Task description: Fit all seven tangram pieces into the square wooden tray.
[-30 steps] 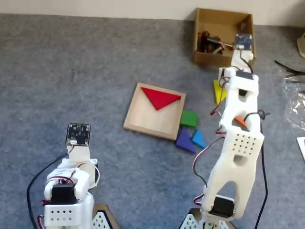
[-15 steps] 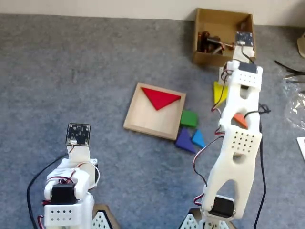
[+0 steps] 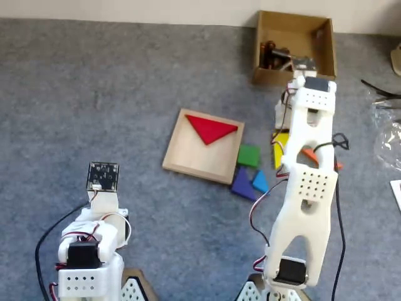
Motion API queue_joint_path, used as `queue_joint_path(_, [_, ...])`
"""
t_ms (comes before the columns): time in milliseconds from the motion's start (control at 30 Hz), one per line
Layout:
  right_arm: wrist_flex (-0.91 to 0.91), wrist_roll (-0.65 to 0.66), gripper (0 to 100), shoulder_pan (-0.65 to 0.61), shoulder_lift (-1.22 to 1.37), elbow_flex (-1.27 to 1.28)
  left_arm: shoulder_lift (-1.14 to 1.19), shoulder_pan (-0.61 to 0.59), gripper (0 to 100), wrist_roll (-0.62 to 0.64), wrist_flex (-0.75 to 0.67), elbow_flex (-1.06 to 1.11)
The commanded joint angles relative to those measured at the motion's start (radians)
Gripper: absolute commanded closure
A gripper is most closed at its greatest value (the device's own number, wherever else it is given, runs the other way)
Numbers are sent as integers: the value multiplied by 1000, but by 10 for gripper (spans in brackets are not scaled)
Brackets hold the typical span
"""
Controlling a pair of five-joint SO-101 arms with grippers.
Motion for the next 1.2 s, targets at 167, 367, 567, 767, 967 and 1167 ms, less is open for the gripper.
queue_joint_path(167, [133, 23, 993, -88, -27, -65, -5, -13, 993, -5, 3, 22])
queue_joint_path(367, [234, 114, 993, -131, -27, -102, -5, -13, 993, -6, 3, 22])
queue_joint_path(567, [268, 117, 993, -125, -27, -196, -5, -13, 993, -6, 3, 22])
queue_joint_path(767, [268, 117, 993, -122, -27, -110, -5, -13, 993, -6, 3, 22])
queue_joint_path(967, [268, 117, 993, -120, -27, 36, -5, -13, 993, -6, 3, 22])
queue_joint_path(1167, [268, 117, 993, -68, -27, 93, -5, -13, 993, -6, 3, 22])
